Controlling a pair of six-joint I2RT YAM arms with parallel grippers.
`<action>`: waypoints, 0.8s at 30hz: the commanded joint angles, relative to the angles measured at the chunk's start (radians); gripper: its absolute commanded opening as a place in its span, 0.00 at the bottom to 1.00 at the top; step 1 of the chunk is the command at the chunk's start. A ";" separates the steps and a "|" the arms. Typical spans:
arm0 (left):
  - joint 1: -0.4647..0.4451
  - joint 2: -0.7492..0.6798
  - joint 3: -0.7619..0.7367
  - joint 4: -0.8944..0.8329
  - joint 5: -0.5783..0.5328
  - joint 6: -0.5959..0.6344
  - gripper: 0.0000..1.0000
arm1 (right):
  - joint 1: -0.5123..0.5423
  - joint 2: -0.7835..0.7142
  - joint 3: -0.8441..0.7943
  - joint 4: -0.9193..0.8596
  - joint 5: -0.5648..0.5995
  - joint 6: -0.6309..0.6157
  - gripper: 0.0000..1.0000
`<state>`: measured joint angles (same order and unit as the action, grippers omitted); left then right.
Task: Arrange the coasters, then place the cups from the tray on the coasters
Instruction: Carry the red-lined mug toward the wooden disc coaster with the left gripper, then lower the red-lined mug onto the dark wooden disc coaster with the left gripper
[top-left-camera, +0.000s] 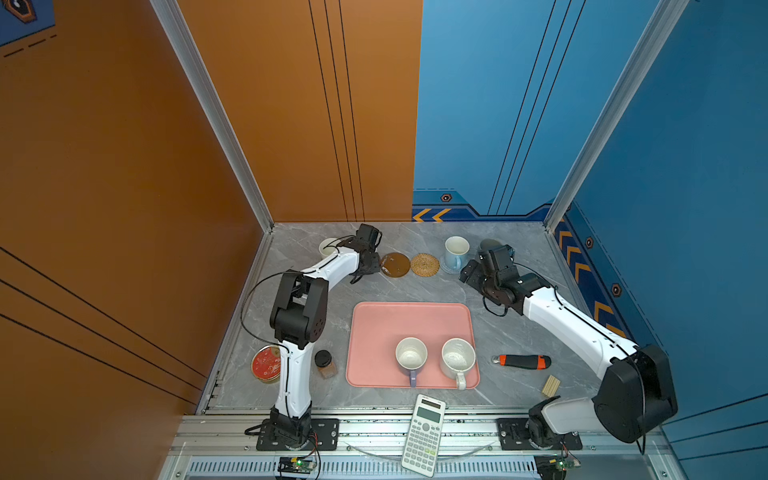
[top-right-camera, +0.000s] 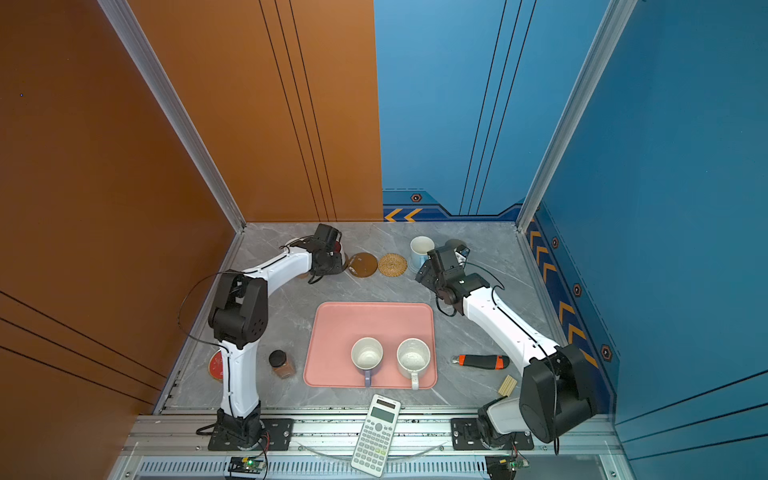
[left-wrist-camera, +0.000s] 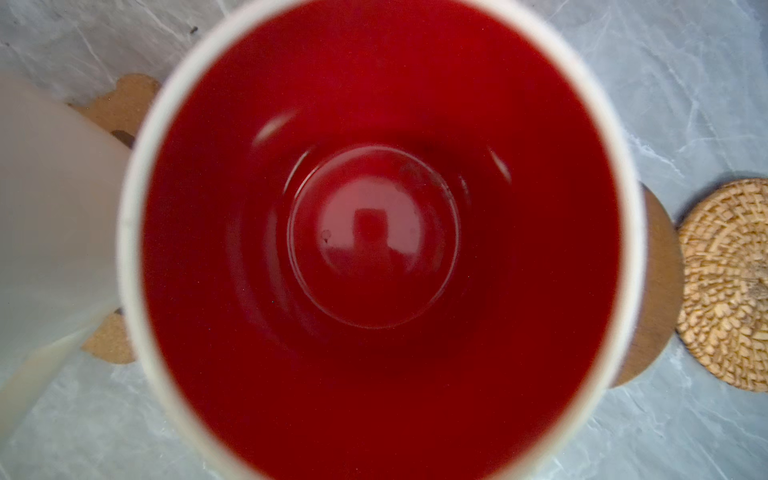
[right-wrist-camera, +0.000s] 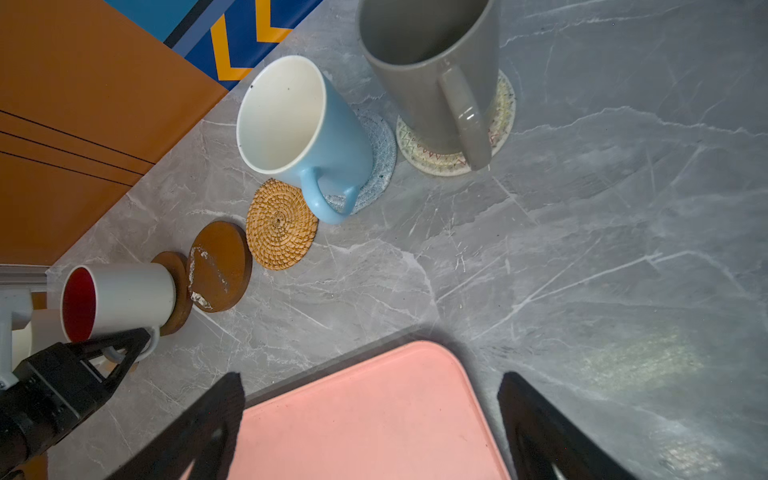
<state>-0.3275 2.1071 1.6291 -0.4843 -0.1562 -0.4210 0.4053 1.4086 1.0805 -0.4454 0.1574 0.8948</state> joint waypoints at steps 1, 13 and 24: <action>0.011 -0.001 0.049 0.018 -0.025 0.018 0.00 | -0.005 -0.008 -0.001 -0.006 0.003 0.001 0.94; 0.011 0.014 0.055 -0.010 -0.023 0.016 0.00 | -0.005 0.008 0.010 -0.007 -0.004 0.001 0.94; 0.011 0.017 0.053 -0.036 -0.007 0.015 0.04 | -0.005 0.003 0.007 -0.007 -0.004 0.003 0.95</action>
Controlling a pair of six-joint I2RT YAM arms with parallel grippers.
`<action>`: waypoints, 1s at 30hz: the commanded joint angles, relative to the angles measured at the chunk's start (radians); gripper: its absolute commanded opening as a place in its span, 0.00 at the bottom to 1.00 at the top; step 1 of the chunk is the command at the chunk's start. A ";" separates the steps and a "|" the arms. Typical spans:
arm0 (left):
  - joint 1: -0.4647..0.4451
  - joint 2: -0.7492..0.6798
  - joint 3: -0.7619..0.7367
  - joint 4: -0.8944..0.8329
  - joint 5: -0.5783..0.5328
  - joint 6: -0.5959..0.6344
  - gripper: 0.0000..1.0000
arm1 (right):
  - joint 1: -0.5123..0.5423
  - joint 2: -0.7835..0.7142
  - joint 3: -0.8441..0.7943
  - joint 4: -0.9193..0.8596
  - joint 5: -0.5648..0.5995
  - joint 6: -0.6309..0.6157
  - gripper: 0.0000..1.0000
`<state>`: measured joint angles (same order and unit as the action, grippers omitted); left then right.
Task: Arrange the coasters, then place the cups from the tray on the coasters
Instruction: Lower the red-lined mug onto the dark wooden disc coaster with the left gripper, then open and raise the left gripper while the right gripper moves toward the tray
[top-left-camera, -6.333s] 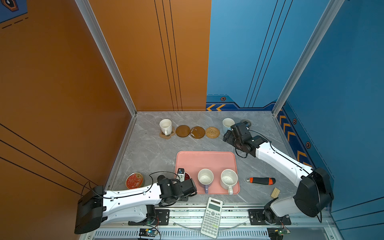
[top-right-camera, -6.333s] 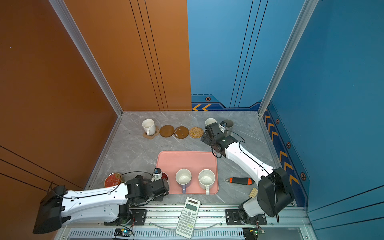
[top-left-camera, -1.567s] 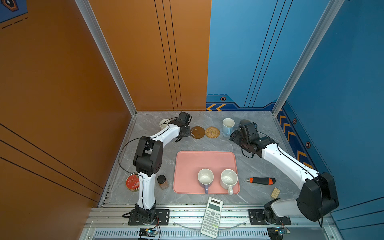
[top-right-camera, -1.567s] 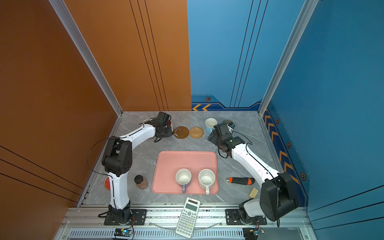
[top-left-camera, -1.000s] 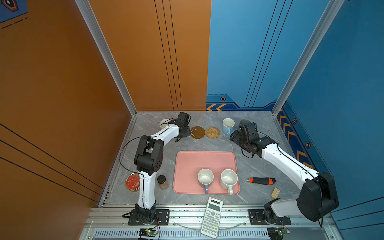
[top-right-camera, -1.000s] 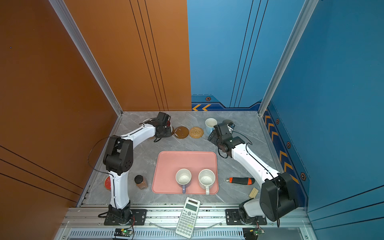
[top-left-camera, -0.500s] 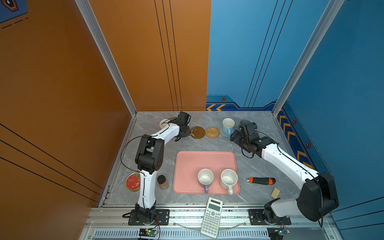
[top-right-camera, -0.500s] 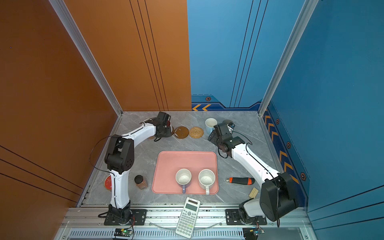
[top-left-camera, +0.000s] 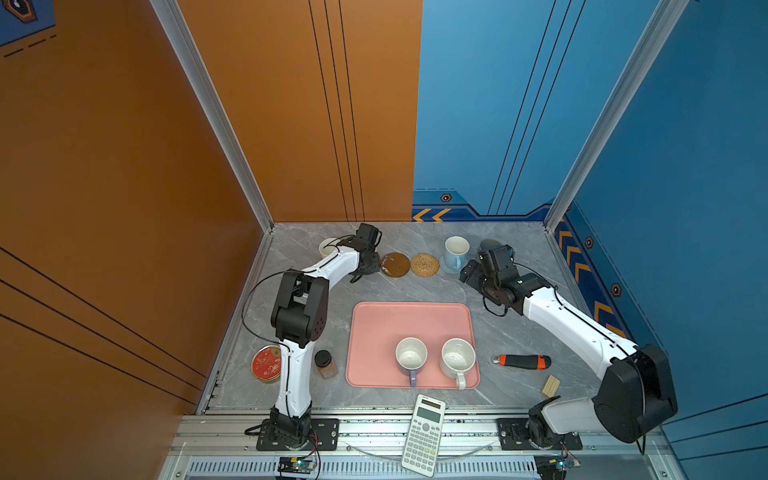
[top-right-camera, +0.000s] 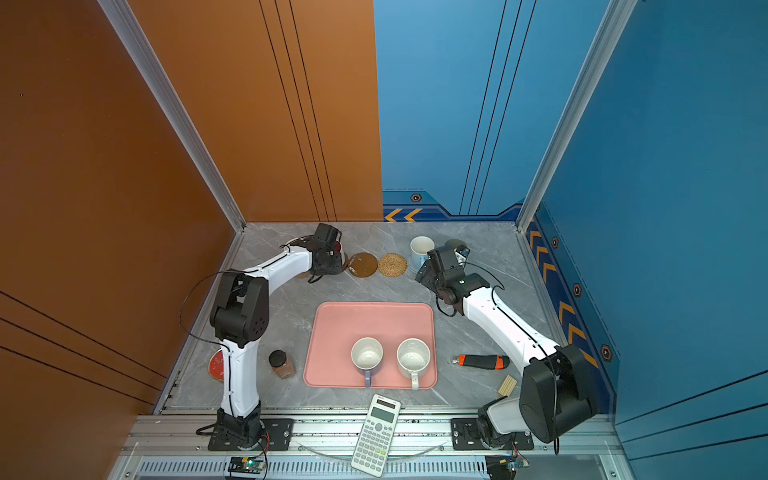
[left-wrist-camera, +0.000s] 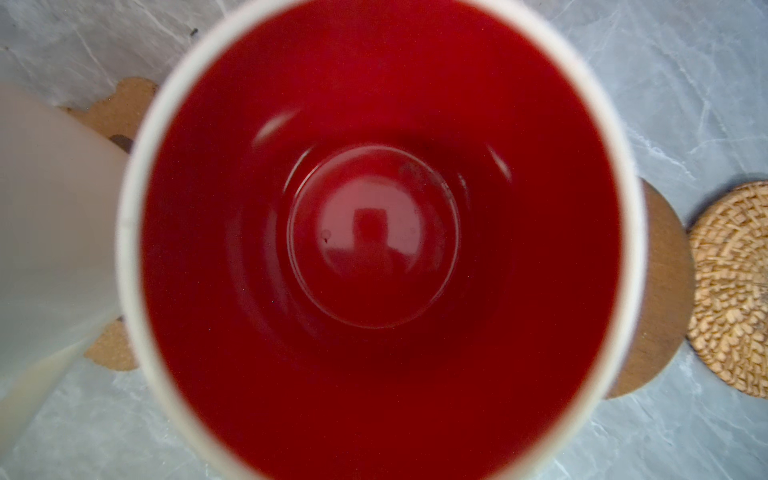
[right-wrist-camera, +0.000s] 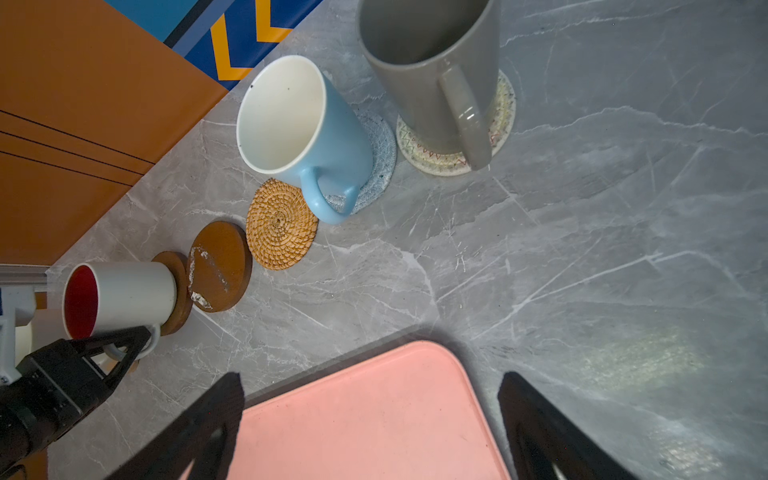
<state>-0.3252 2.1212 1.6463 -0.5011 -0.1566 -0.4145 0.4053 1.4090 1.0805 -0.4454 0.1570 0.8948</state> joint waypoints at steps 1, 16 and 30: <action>0.009 0.001 0.036 -0.023 -0.007 0.009 0.07 | -0.005 0.003 0.007 -0.007 -0.002 0.003 0.95; 0.009 -0.048 -0.003 -0.025 -0.016 0.012 0.39 | -0.005 -0.008 0.002 -0.008 -0.003 0.006 0.95; -0.015 -0.247 -0.091 -0.013 -0.040 0.001 0.43 | -0.001 -0.016 0.000 -0.009 -0.005 0.007 0.97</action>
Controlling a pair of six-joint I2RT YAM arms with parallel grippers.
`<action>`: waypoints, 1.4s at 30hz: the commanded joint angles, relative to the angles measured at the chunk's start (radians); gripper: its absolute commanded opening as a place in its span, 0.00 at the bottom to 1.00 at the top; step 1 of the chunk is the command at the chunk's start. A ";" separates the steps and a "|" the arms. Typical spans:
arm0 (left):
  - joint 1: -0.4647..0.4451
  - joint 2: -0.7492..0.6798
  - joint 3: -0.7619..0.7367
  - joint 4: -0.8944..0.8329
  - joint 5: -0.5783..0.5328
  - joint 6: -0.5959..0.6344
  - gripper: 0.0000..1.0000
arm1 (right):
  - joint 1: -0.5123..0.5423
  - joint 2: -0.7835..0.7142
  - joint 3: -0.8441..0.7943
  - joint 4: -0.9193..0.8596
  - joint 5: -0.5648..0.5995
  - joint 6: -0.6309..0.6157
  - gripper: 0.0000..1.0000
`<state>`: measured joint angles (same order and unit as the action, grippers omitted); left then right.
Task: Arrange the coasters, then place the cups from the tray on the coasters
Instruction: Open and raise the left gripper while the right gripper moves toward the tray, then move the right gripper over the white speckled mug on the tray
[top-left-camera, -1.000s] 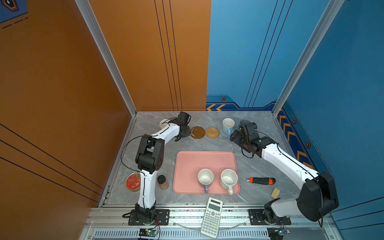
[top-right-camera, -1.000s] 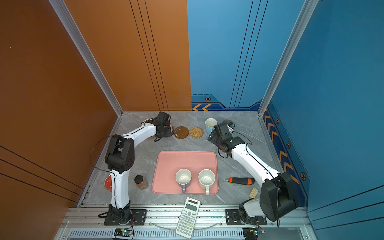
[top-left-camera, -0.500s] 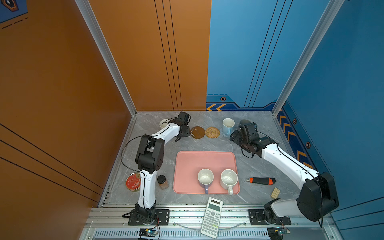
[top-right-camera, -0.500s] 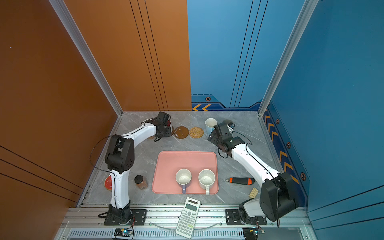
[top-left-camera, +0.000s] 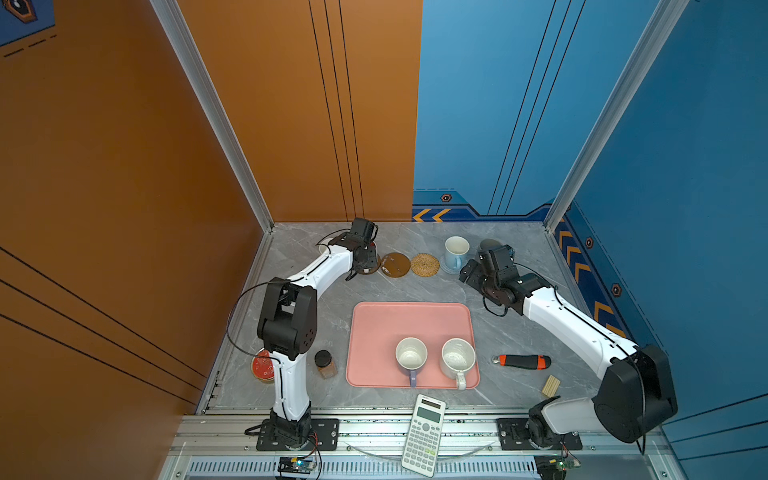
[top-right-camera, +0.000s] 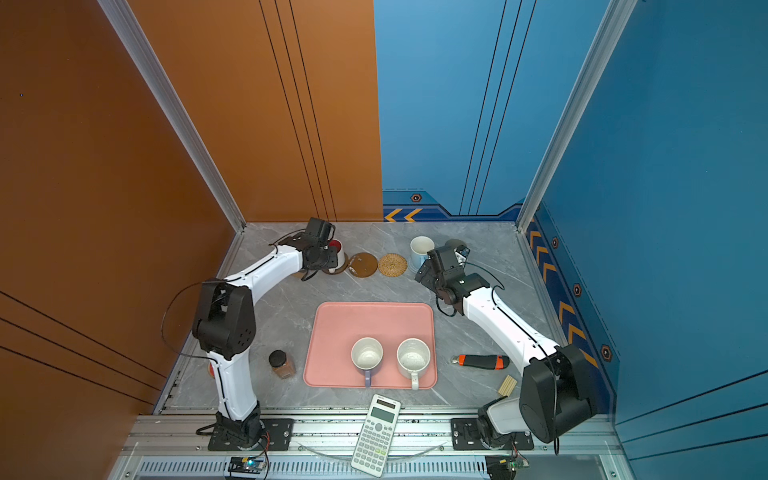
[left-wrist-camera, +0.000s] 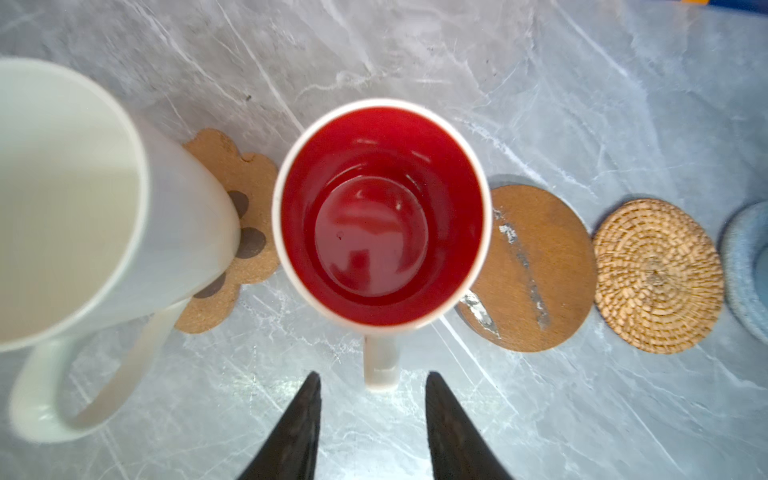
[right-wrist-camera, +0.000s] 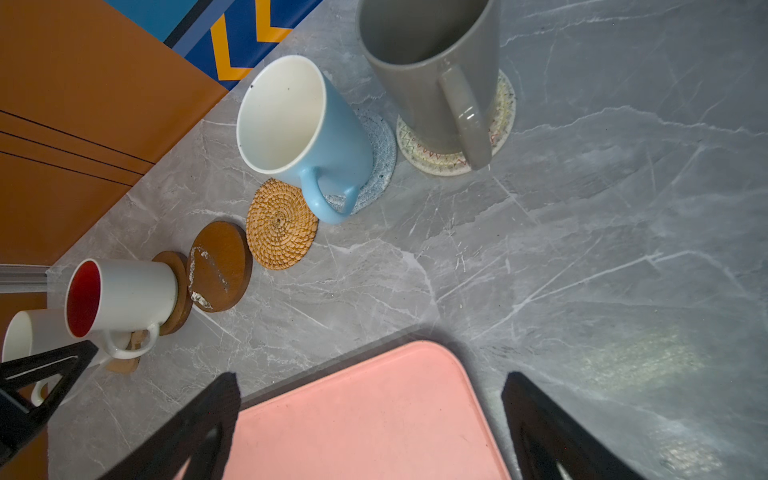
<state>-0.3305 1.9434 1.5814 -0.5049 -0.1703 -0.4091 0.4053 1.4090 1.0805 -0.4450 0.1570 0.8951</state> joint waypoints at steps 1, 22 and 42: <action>-0.016 -0.093 -0.039 -0.004 -0.028 -0.006 0.43 | 0.001 -0.018 0.000 -0.009 -0.004 0.007 0.97; -0.321 -0.613 -0.504 0.204 -0.367 0.088 0.53 | 0.209 -0.133 0.168 -0.330 0.266 -0.077 1.00; -0.390 -0.785 -0.747 0.452 -0.395 0.128 0.63 | 0.436 -0.340 0.165 -0.634 0.234 -0.128 0.99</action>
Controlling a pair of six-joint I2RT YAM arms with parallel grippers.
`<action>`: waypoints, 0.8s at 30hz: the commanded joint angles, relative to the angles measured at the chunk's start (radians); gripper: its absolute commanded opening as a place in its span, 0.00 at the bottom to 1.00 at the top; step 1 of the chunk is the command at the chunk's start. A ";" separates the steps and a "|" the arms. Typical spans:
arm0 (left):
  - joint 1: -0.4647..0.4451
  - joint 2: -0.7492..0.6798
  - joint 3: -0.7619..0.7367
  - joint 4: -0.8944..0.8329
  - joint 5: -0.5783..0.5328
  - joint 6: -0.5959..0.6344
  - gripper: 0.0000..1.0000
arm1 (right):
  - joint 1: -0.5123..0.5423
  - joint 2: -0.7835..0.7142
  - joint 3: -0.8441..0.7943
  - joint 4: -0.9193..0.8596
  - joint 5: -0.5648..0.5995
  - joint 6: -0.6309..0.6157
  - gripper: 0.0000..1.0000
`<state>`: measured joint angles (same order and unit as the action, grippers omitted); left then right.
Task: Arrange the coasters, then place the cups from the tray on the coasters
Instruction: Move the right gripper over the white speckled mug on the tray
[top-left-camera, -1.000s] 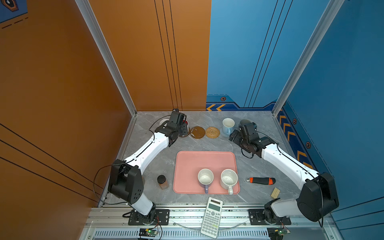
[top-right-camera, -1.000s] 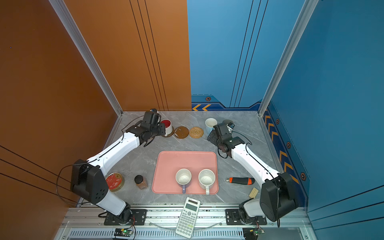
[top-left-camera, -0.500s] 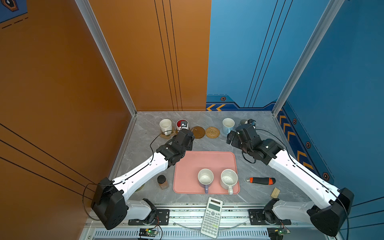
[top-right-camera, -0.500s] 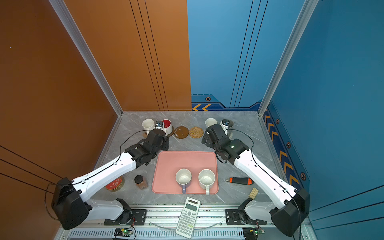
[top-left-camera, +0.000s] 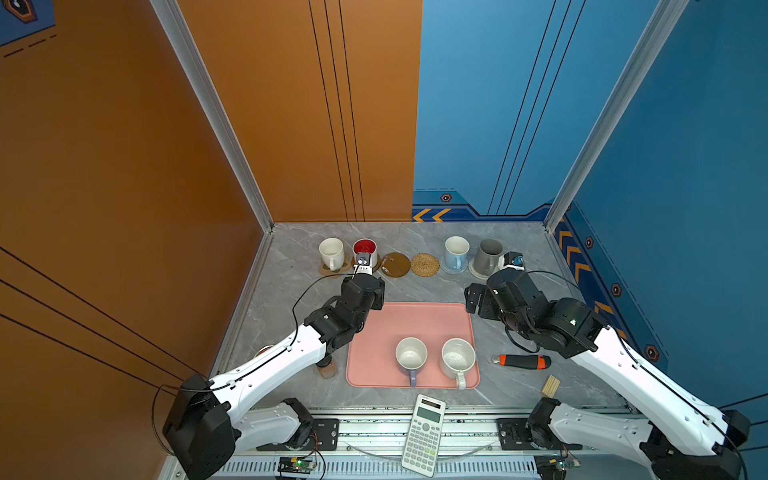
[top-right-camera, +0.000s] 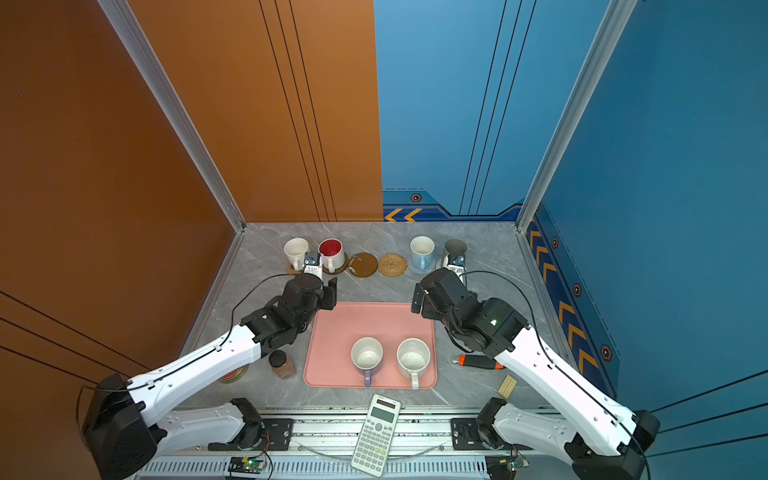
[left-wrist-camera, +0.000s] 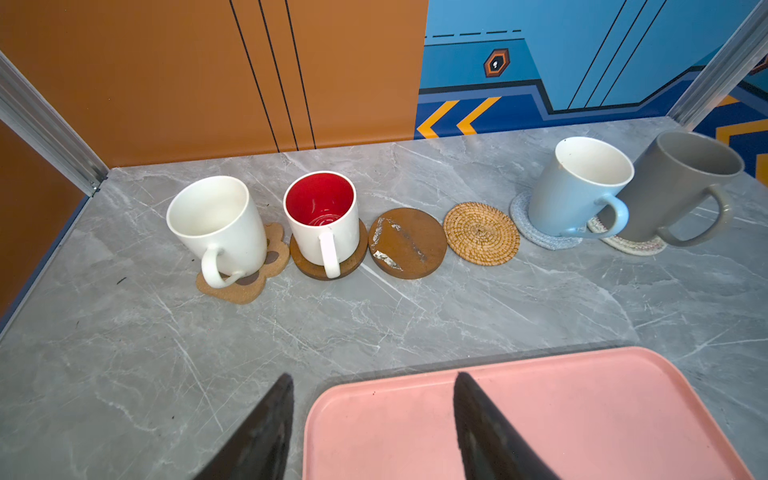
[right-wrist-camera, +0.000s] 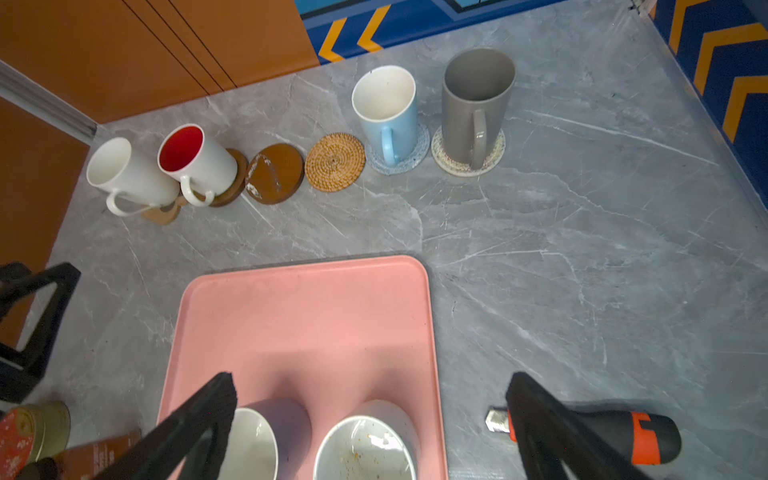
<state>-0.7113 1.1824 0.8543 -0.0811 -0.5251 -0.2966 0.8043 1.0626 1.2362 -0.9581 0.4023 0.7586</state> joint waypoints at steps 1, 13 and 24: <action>-0.010 -0.028 -0.027 0.033 -0.045 0.016 0.64 | 0.053 0.010 0.007 -0.140 -0.012 0.017 0.99; -0.010 -0.058 -0.074 0.074 -0.067 0.014 0.68 | 0.352 0.022 -0.032 -0.341 -0.028 0.237 0.96; -0.009 -0.044 -0.080 0.080 -0.050 0.011 0.69 | 0.509 0.103 -0.154 -0.290 -0.112 0.421 0.91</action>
<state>-0.7147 1.1404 0.7864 -0.0132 -0.5686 -0.2916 1.2968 1.1671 1.1133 -1.2495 0.3264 1.1034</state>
